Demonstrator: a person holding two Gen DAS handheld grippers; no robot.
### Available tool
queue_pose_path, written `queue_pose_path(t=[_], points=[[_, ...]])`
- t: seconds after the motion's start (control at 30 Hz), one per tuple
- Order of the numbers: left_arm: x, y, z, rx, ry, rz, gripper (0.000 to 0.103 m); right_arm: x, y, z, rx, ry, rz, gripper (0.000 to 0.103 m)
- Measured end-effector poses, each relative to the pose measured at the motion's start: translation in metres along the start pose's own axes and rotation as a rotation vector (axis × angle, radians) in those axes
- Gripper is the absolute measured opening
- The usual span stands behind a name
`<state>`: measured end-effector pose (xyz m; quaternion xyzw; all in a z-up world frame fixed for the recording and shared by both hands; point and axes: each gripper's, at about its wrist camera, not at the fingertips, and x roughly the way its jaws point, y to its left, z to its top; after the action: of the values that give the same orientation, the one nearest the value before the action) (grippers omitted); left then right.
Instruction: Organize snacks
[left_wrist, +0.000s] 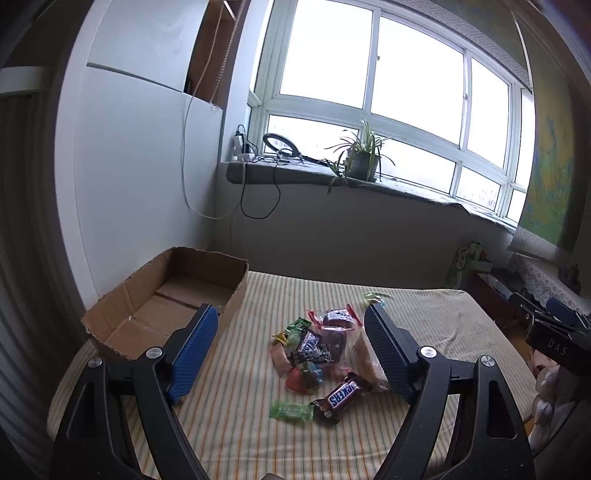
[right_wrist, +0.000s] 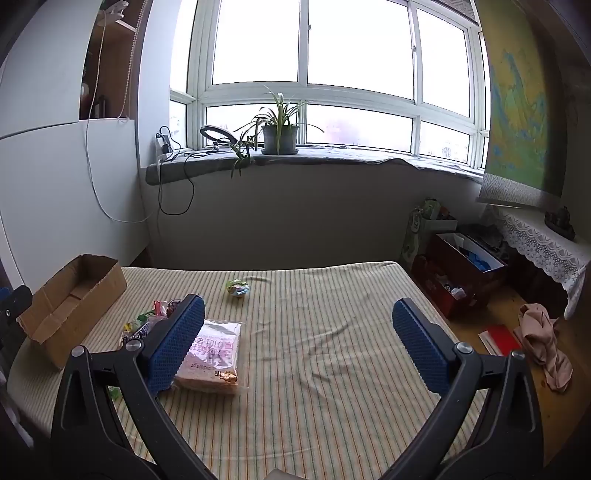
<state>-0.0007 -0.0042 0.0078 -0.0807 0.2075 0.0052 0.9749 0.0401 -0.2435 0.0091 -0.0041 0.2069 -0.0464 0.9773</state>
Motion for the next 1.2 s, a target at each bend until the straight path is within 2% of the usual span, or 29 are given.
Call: queue_pose_path(t=[1.2], points=[[-0.0040,-0.0025,-0.0047,-0.008,0.000,-0.026,0.082,-0.0023,0.0028,0.0027,0.009,0.006,0.014,0.103]])
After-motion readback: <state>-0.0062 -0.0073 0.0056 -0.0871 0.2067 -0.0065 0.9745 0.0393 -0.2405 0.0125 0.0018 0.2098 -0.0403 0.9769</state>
